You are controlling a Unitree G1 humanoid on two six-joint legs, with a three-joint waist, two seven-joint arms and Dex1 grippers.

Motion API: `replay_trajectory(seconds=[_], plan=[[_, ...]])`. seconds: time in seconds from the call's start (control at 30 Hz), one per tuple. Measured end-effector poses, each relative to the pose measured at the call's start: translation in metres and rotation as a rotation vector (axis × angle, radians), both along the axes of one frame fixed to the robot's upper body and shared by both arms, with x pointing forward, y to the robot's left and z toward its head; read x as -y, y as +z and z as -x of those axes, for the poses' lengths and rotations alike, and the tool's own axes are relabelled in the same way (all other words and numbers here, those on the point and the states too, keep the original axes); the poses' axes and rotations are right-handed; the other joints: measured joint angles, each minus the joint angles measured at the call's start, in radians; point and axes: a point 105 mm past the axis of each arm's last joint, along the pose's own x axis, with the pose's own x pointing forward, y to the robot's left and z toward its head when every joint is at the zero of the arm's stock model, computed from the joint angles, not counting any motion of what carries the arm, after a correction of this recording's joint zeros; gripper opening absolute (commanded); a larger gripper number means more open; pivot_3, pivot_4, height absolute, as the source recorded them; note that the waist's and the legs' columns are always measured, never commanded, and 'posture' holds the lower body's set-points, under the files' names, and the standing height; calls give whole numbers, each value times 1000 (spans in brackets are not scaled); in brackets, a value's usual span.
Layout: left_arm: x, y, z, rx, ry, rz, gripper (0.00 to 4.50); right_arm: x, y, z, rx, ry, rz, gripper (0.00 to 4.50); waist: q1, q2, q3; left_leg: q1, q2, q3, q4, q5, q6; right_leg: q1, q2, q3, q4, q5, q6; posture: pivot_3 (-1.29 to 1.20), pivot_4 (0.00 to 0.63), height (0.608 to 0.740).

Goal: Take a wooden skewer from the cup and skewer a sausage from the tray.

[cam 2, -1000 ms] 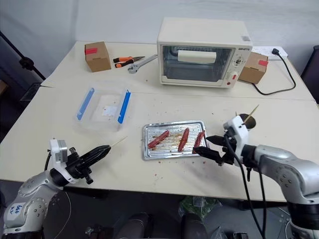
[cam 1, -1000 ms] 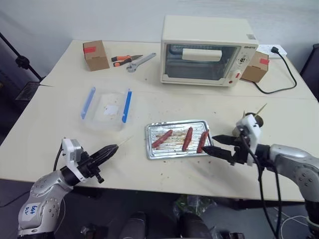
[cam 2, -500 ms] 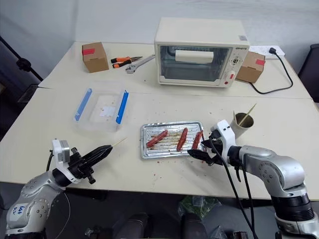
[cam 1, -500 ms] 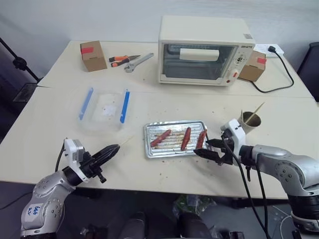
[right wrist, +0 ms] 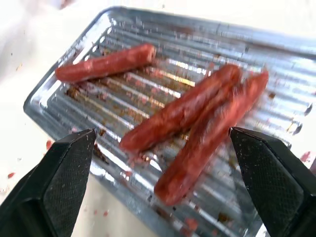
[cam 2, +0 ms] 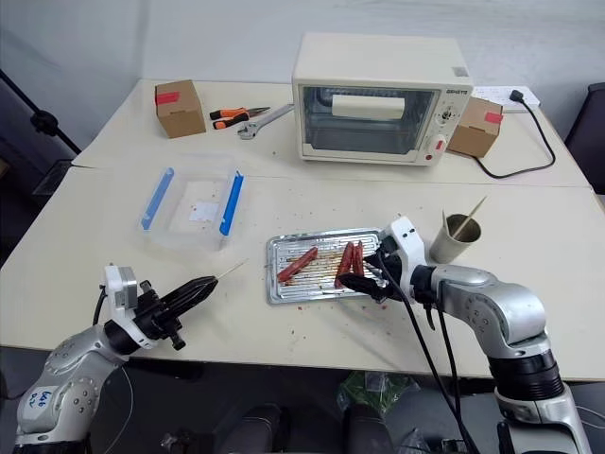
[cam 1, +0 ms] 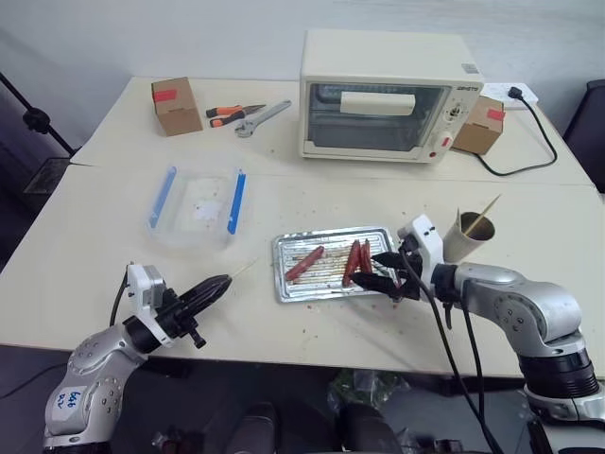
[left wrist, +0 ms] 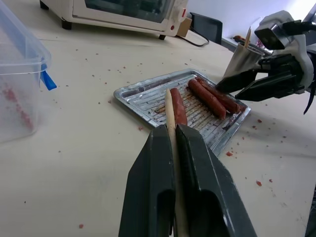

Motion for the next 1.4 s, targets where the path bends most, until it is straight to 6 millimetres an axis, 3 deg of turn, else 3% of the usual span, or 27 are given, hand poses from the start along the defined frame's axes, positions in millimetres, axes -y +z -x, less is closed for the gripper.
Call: replay_trajectory(seconds=[0.07, 0.17, 0.43, 0.53, 0.9, 1.1, 1.2, 1.3, 1.4], plan=[[0, 0, 0, 3, 0, 0, 0, -4, -3, 2, -5, 24, 9, 4290, -2, 0, 0, 0, 0, 0, 0, 0, 0, 0, 0, 0, 0, 0, 0, 0, 150, 740], [1, 0, 0, 2, -4, 0, 0, -7, -4, 4, -15, 49, 5, 3562, -6, 0, 0, 0, 0, 0, 0, 0, 0, 0, 0, 0, 0, 0, 0, 0, 150, 740], [1, 0, 0, 5, -4, 0, 0, 7, 3, -3, -12, -10, 9, 3562, -17, 0, 0, 0, 0, 0, 0, 0, 0, 0, 0, 0, 0, 0, 0, 0, 150, 740], [2, 0, 0, 10, -4, -1, 0, 9, -3, -3, -43, -23, 28, 3562, -17, 0, 0, 0, 0, 0, -1, 0, 0, 0, 0, 0, 0, 0, 0, 0, 150, 740], [4, 1, -1, 12, -12, -2, 0, -11, -9, -8, -58, -36, 53, 3562, -19, 0, 0, 0, 0, 0, -2, 0, -1, -1, 0, 0, 0, 0, 0, 0, 150, 740], [3, 1, -1, 12, -12, -3, 0, -14, -13, -5, 48, 13, 247, 3562, -19, 0, 0, 0, 0, 0, -2, 0, -1, -1, 0, 0, 0, 0, 0, 0, 150, 740], [3, 1, -1, 12, -12, -3, 0, -15, -14, -6, 82, 24, 285, 2985, -19, -1, -1, 0, 0, 0, -1, 1, -1, -1, 0, 0, 0, 0, 0, 0, 150, 740], [4, 1, -1, 12, -12, -4, 0, -14, -15, -7, 104, 24, 309, 1980, -19, -1, -1, 0, 0, 0, -2, 1, -1, -1, 0, 0, 0, 0, 0, 0, 150, 740], [4, 0, -1, 12, -13, -7, 0, -13, -15, -7, 112, 31, 316, 1980, -19, -1, -1, 0, 0, 0, -2, 1, -1, -1, 0, 0, 0, 0, 0, 0, 150, 740]])
